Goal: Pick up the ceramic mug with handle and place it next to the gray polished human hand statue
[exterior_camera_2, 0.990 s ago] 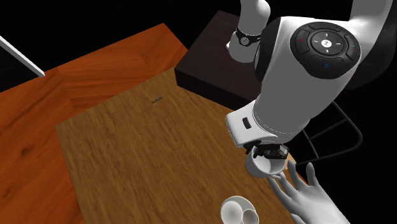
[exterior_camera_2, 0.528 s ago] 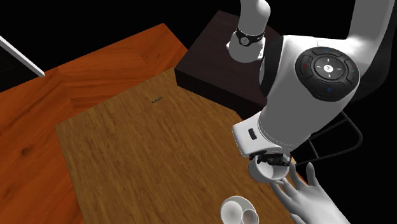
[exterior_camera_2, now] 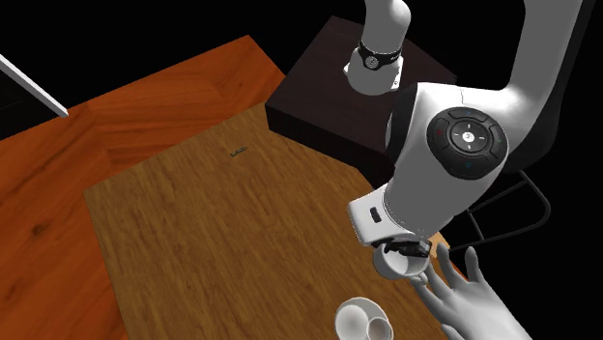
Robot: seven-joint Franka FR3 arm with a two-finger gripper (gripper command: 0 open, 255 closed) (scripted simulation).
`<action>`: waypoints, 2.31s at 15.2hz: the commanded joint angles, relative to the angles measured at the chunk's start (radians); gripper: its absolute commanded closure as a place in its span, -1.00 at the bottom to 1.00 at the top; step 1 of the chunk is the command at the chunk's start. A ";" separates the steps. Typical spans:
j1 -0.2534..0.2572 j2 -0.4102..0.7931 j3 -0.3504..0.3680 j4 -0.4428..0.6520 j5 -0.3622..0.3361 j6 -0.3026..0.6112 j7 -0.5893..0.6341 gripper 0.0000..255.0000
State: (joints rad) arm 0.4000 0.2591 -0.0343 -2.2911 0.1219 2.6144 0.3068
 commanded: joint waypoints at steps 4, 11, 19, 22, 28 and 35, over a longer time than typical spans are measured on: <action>-0.004 0.058 0.007 -0.003 0.013 0.061 -0.012 1.00; -0.012 0.147 0.019 0.008 0.032 0.139 -0.030 1.00; -0.024 0.255 0.035 0.033 0.050 0.222 -0.049 1.00; -0.030 0.306 0.043 0.049 0.055 0.257 -0.056 1.00; -0.030 0.306 0.043 0.049 0.055 0.257 -0.056 1.00; -0.030 0.306 0.043 0.049 0.055 0.257 -0.056 -1.00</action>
State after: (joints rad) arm 0.3696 0.5648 0.0086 -2.2417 0.1769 2.8712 0.2509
